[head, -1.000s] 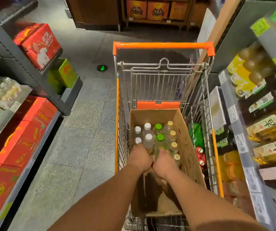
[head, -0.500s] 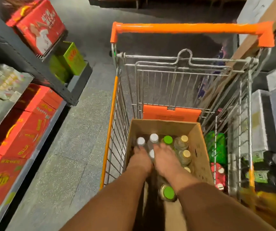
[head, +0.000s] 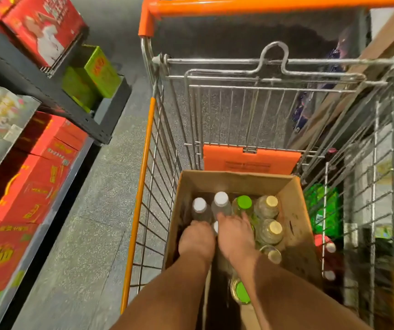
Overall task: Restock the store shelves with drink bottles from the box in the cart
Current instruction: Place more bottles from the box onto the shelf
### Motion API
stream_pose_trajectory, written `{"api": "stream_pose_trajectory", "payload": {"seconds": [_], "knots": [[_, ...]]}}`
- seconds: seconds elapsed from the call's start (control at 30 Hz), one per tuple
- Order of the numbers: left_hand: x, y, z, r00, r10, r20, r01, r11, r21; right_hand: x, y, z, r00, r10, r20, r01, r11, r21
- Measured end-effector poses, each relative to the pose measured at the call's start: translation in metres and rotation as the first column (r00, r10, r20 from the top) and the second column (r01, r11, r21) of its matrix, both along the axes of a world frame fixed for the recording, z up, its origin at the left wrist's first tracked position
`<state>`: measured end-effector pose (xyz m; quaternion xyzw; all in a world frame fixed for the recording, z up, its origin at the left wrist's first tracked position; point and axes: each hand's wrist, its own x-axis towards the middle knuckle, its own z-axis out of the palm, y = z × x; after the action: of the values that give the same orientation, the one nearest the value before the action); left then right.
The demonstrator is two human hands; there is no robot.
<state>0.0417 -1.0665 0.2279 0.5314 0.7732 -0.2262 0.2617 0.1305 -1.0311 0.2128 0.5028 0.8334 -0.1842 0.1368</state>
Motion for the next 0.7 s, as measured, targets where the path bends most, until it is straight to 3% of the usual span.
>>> {"api": "stream_pose_trajectory", "payload": {"seconds": [0.17, 0.37, 0.53, 0.7], "knots": [[0.002, -0.005, 0.018, 0.999, -0.025, 0.032, 0.023, 0.999, 0.040, 0.007, -0.004, 0.009, 0.998, -0.027, -0.049, 0.027, 1.000, -0.008], [-0.006, -0.016, 0.085, 0.992, 0.044, 0.122, -0.060, 0.990, 0.129, 0.008, -0.012, 0.066, 0.941, -0.287, -0.181, 0.280, 0.958, -0.060], [-0.025, -0.018, 0.151, 0.985, -0.044, 0.165, 0.000, 0.966, 0.257, 0.014, -0.025, 0.145, 0.826, -0.488, -0.281, 0.478, 0.872, -0.109], [-0.045, -0.025, 0.222, 0.945, -0.134, 0.297, -0.014, 0.894, 0.447, 0.022, -0.057, 0.232, 0.634, -0.666, -0.393, 0.676, 0.724, -0.136]]}}
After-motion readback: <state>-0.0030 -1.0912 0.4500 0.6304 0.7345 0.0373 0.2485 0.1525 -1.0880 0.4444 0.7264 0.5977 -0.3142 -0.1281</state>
